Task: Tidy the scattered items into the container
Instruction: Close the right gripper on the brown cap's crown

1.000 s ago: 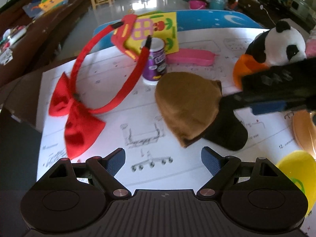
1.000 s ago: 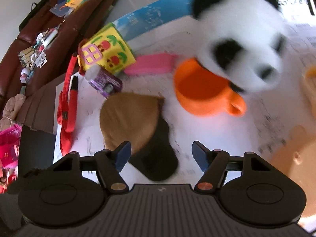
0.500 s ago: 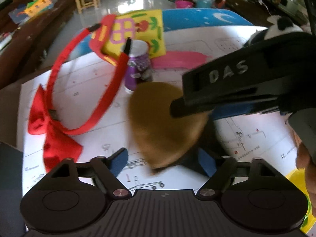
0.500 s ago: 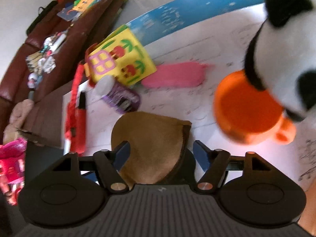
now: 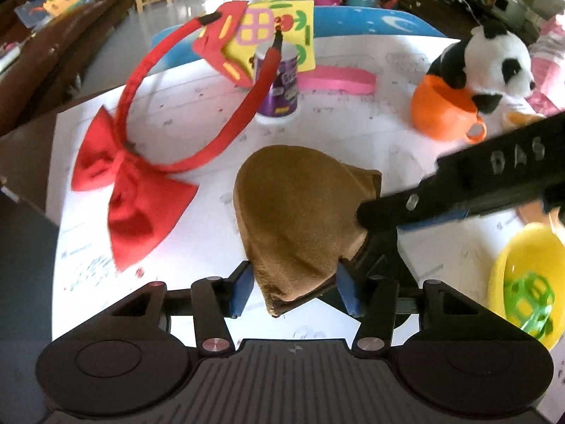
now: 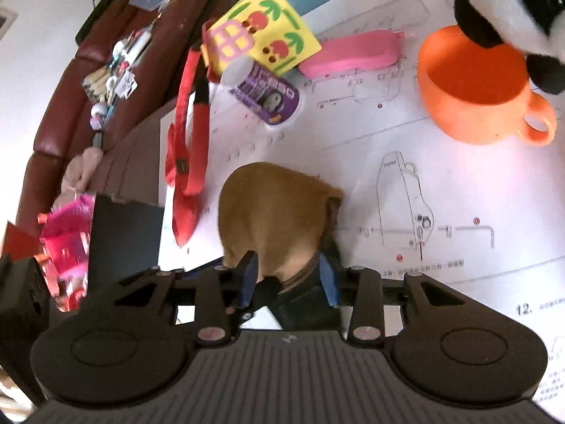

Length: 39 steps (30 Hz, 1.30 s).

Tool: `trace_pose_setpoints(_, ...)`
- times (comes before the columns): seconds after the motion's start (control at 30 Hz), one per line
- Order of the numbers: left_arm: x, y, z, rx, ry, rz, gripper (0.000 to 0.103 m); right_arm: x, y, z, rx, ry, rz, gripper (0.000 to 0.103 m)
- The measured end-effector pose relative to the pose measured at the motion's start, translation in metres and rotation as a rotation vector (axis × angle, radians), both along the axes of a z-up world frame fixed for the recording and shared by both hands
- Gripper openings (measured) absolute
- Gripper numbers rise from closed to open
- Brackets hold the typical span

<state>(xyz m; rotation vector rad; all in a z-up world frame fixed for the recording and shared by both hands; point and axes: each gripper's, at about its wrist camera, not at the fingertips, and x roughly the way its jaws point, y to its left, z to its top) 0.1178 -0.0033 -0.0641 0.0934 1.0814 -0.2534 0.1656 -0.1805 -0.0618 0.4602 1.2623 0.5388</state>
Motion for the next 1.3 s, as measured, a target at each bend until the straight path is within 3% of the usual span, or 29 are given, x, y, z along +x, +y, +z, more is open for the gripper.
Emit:
trace_pose_setpoints(0.2,-0.005,0.002,0.001,-0.001,-0.007,0.002,0.053,0.004,-0.016,0.005,-0.026,-0.028,-0.075,0.047)
trace_pose_setpoints(0.57,-0.010,0.003,-0.003,-0.002,-0.036,-0.052,0.055,0.016,0.009,-0.010,0.004,-0.034,-0.068,0.050)
trace_pose_setpoints(0.63,-0.012,0.002,-0.003,-0.001,-0.035,-0.061,0.068,0.015,0.012,-0.006,0.004,-0.034,-0.056,0.042)
trace_pose_setpoints(0.77,-0.017,0.002,-0.001,-0.042,-0.015,-0.054,0.087,0.009,0.012,0.007,0.054,-0.037,-0.026,0.040)
trace_pose_setpoints(0.9,-0.027,0.002,0.005,-0.031,-0.028,-0.044,0.091,0.001,0.017,0.018,0.067,-0.041,0.001,0.041)
trace_pose_setpoints(1.1,-0.037,0.017,0.017,-0.079,-0.031,0.014,0.098,-0.010,0.023,0.026,0.102,-0.015,0.024,0.042)
trace_pose_setpoints(1.3,-0.039,0.015,0.019,-0.074,-0.038,0.025,0.102,-0.026,0.034,0.039,0.130,-0.015,0.076,0.051)
